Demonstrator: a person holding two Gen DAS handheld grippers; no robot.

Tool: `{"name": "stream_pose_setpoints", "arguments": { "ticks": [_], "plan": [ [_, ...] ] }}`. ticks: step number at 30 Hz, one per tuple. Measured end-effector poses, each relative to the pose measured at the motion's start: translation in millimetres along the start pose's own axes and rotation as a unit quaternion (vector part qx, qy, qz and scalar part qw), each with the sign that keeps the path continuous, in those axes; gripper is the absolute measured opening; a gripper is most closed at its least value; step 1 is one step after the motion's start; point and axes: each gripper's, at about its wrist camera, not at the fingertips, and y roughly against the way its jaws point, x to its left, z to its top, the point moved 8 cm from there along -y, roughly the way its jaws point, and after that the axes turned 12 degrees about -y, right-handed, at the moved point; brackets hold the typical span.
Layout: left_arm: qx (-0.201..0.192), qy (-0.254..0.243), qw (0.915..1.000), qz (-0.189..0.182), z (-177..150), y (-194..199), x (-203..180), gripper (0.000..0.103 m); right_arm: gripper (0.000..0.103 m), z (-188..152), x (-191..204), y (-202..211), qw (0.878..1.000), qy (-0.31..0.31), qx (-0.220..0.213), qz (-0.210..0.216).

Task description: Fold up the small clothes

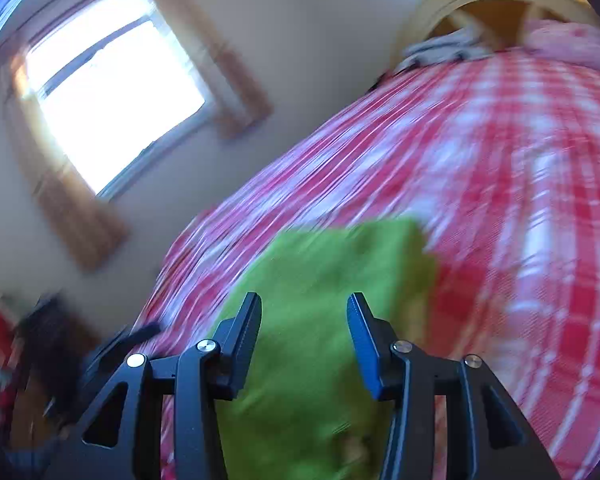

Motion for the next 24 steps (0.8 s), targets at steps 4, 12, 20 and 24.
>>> {"name": "stream_pose_setpoints", "arguments": {
  "ticks": [4, 12, 20, 24],
  "plan": [
    [0.017, 0.026, 0.9995, -0.008, -13, -19, 6, 0.086, 0.046, -32, -27, -34, 0.996, -0.012, 0.062, -0.055],
    [0.019, 0.027, 0.9994, 0.005, -13, 7, 5, 0.091, 0.053, -32, -24, 2, 0.997, -0.041, 0.017, -0.058],
    [-0.042, 0.002, 0.9991, -0.003, 2, 64, -15, 0.096, 0.072, -49, 10, 77, 0.980, 0.023, -0.109, -0.167],
    [-0.070, -0.002, 0.9974, -0.018, 16, 81, -25, 0.096, 0.072, -55, 30, 101, 0.967, 0.064, -0.144, -0.199]
  ]
}}
